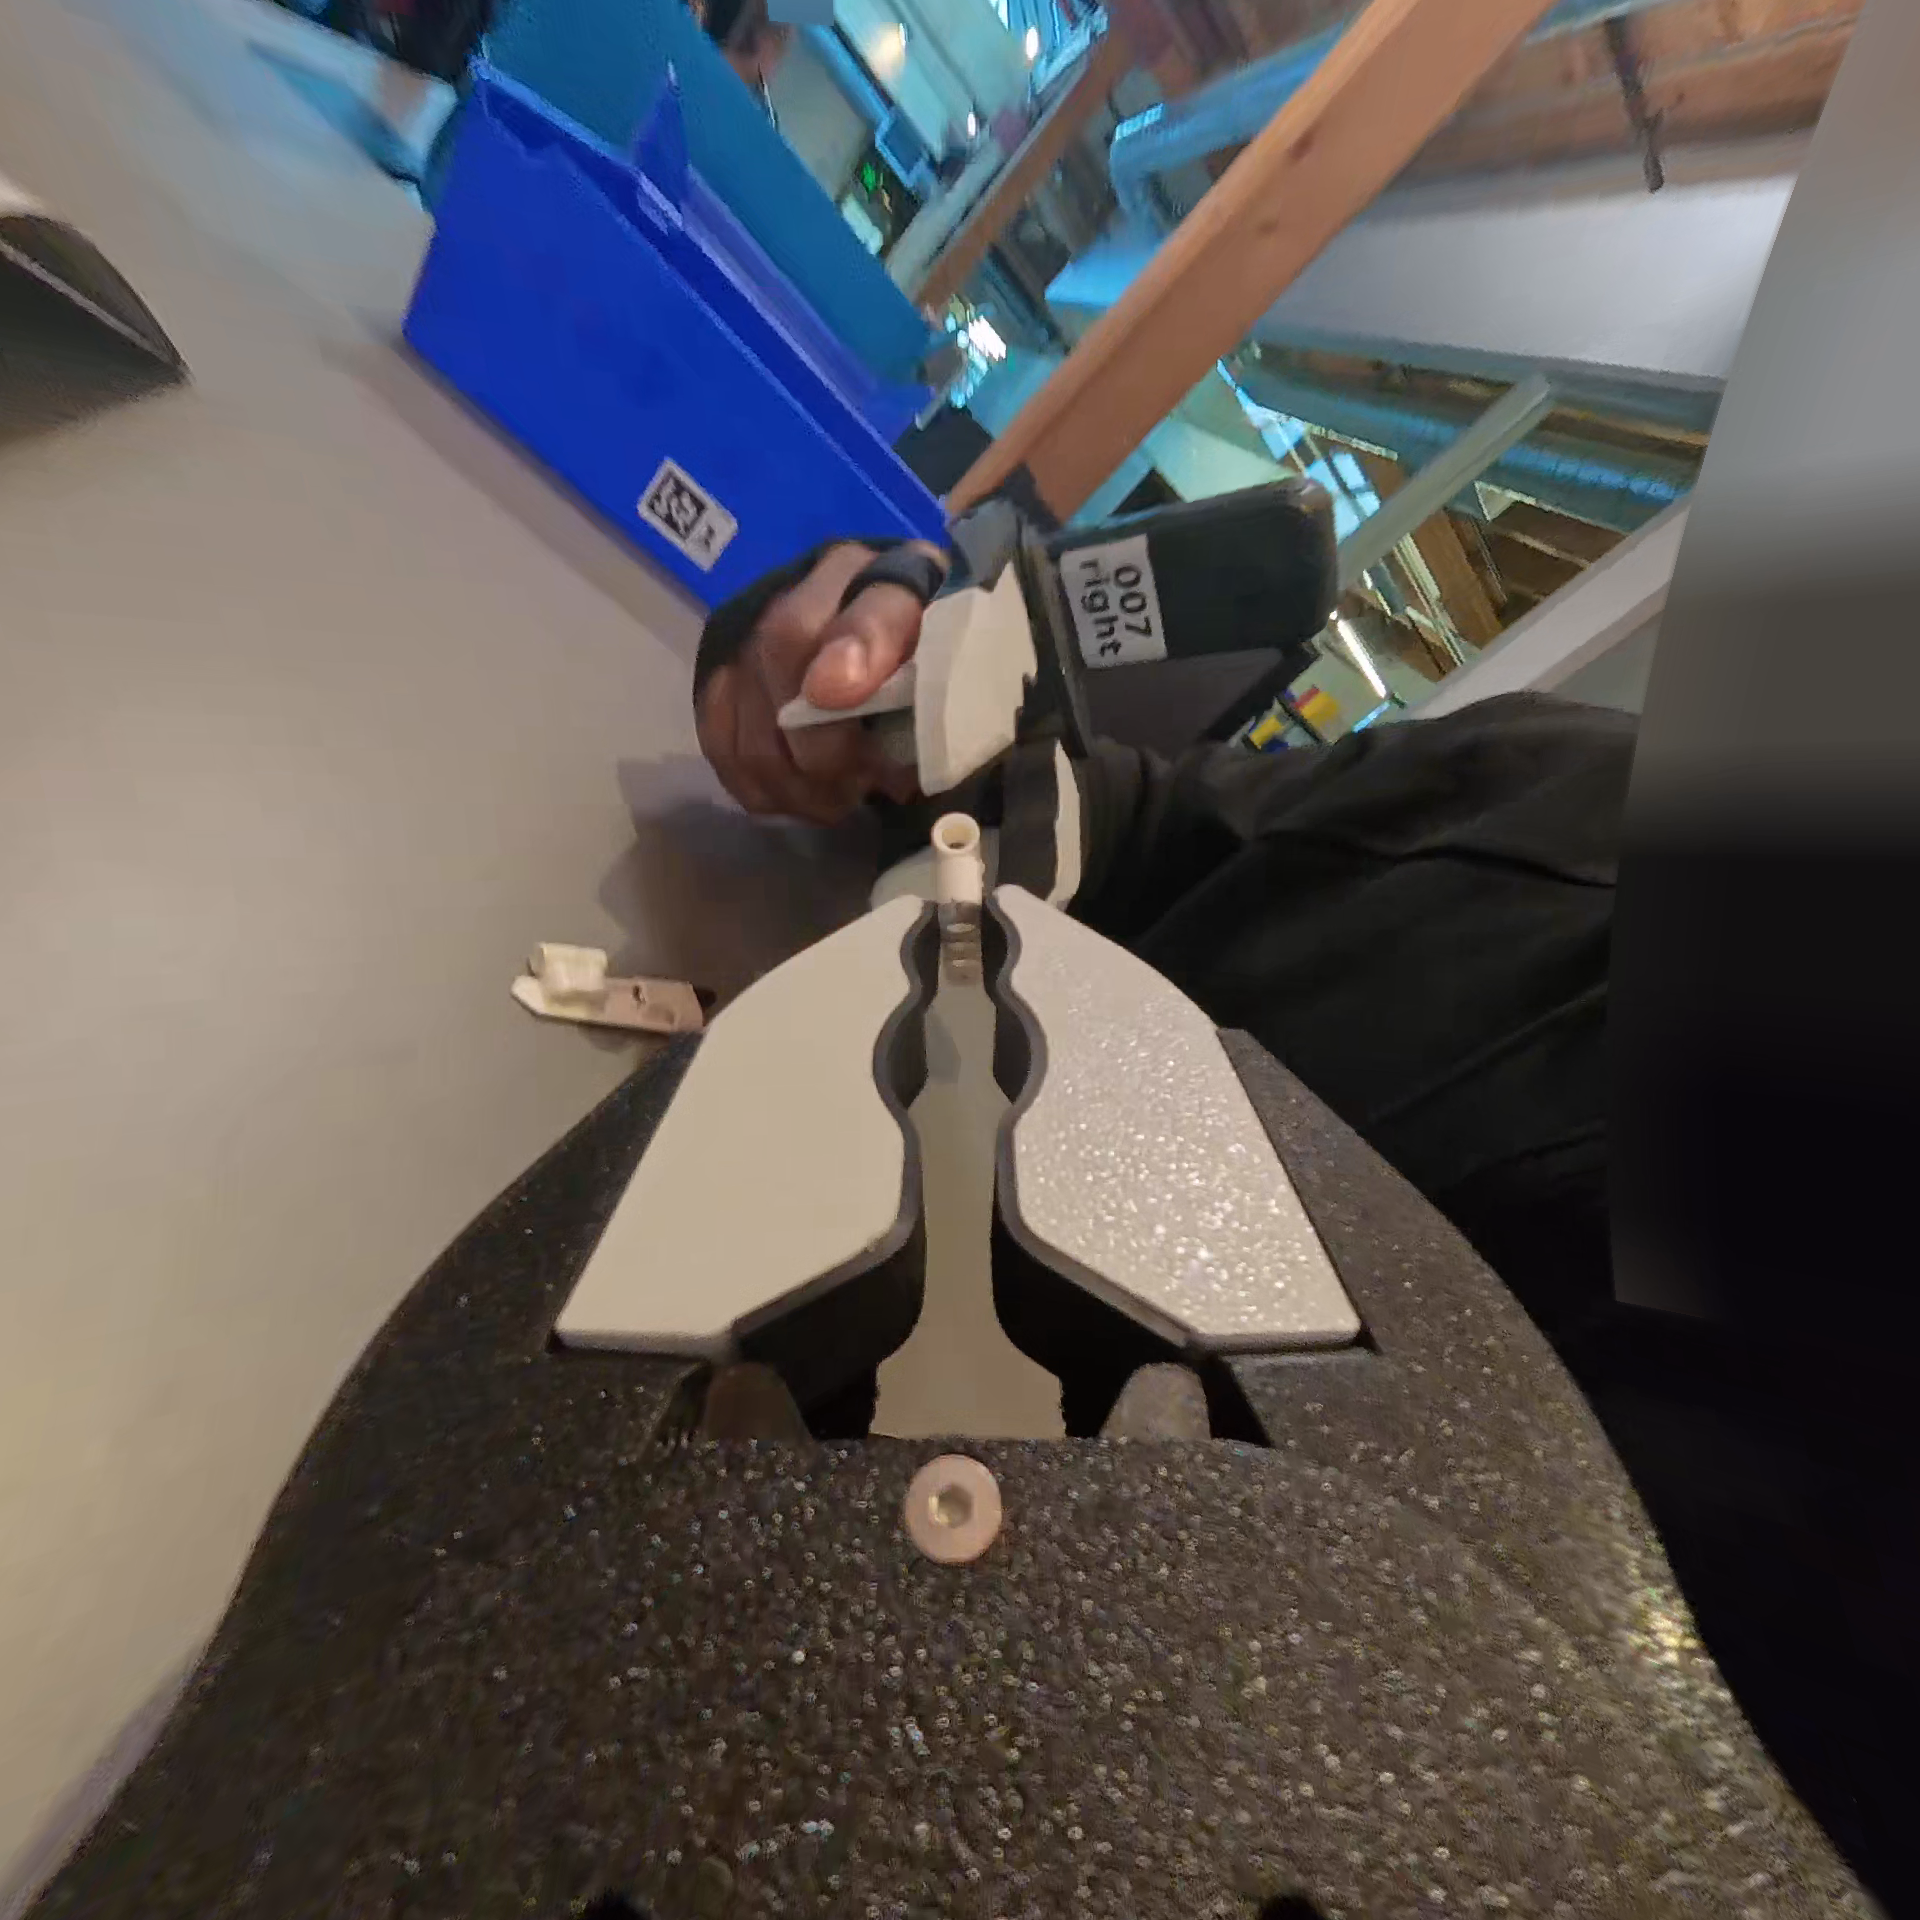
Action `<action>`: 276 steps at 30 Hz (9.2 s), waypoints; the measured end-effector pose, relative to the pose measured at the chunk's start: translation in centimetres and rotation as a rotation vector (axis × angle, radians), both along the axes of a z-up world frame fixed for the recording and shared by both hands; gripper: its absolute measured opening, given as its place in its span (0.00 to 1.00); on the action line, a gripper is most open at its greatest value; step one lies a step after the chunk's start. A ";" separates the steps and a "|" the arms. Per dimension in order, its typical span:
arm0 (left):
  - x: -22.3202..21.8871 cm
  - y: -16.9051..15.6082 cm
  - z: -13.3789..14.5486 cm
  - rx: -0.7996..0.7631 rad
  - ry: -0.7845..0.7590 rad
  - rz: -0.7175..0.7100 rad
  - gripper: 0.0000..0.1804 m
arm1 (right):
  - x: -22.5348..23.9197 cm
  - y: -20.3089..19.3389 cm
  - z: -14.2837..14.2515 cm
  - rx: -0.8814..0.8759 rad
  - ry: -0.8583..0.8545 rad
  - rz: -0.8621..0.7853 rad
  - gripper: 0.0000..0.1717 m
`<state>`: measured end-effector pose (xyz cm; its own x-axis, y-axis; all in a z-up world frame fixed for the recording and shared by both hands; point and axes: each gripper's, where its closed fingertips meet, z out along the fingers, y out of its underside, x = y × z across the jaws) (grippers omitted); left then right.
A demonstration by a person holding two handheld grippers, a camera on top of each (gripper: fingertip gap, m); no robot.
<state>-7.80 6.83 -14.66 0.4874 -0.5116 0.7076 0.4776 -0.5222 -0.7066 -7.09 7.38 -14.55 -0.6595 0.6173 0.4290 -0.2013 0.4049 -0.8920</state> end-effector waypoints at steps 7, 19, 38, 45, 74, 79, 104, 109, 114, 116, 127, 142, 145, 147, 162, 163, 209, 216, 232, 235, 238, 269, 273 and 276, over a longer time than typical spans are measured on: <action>1.7 -0.9 -1.8 -0.120 0.017 -0.119 0.04 | 1.4 -1.7 -1.5 0.161 0.022 0.110 0.19; 2.6 -1.1 -2.6 -0.165 -0.007 -0.175 0.04 | 1.8 -2.2 -2.9 0.249 0.025 0.140 0.16; 2.1 -0.4 -2.7 -0.155 -0.008 -0.113 0.04 | 1.5 -1.5 -3.3 0.238 -0.024 0.110 0.14; 2.2 -0.4 -2.8 -0.162 -0.004 -0.120 0.04 | 1.8 -1.6 -3.4 0.223 -0.068 0.129 0.14; 1.1 0.5 -3.0 -0.124 0.092 -0.012 0.04 | 1.2 -0.2 -4.9 0.289 -0.077 0.046 0.10; 0.0 1.4 -3.9 -0.095 0.269 0.092 0.04 | 0.9 3.2 -7.2 0.285 -0.278 -0.067 0.13; 0.3 4.4 -5.0 0.077 0.801 0.282 0.04 | 0.2 4.7 -7.3 0.274 -0.291 -0.179 0.17; -1.1 4.9 -4.8 -0.111 0.440 0.309 0.04 | 0.1 4.5 -7.3 0.288 -0.274 -0.187 0.19; -1.4 5.3 -5.1 -0.209 0.283 0.335 0.04 | -0.3 4.4 -6.6 0.265 -0.238 -0.213 0.20; -1.3 5.5 -5.3 -0.234 0.243 0.345 0.04 | -0.6 4.4 -6.4 0.243 -0.230 -0.236 0.20; -0.6 6.1 -4.7 -0.241 0.099 0.343 0.04 | -1.1 4.8 -6.8 0.263 -0.263 -0.318 0.13; -1.0 6.2 -5.8 -0.325 0.078 0.402 0.04 | -1.3 4.5 -6.6 0.415 -0.139 -0.359 0.18; -1.0 6.3 -5.5 -0.334 -0.007 0.414 0.04 | -1.7 4.7 -6.7 0.511 -0.062 -0.413 0.18; -0.8 6.3 -5.4 -0.347 -0.064 0.399 0.04 | -2.0 5.1 -6.6 0.585 -0.002 -0.461 0.17; -1.2 5.6 -5.7 -0.295 0.136 0.342 0.15 | 0.6 4.8 -8.1 0.037 -0.633 -0.277 0.12; -0.9 5.6 -5.7 -0.283 0.159 0.319 0.15 | 0.7 4.7 -7.9 -0.028 -0.676 -0.262 0.12; 2.2 4.9 -7.8 -0.249 0.601 -0.201 0.06 | 1.3 4.6 -8.5 0.075 -0.742 -0.163 0.05; -0.6 5.8 -8.1 -0.293 0.654 0.037 0.12 | 0.0 5.8 -9.7 -0.113 -0.946 -0.288 0.05; -1.3 4.2 -10.0 -0.251 0.948 0.147 0.21 | -1.4 9.7 -9.9 -0.103 -0.877 -0.535 0.11; -0.9 4.0 -9.9 -0.257 0.929 0.140 0.20 | -1.4 9.7 -9.9 -0.108 -0.885 -0.527 0.11; -0.5 4.0 -10.0 -0.258 0.938 0.135 0.20 | -0.7 8.4 -9.9 -0.118 -0.919 -0.458 0.10; 0.4 4.1 -10.1 -0.206 1.026 0.098 0.19 | -0.6 5.5 -9.8 -0.037 -0.920 -0.178 0.07; 0.6 3.9 -10.1 -0.179 1.010 0.055 0.15 | -0.4 4.9 -9.8 -0.017 -0.921 -0.142 0.06; 0.4 3.9 -10.1 -0.168 1.033 0.052 0.13 | -0.4 4.9 -9.8 -0.013 -0.916 -0.141 0.06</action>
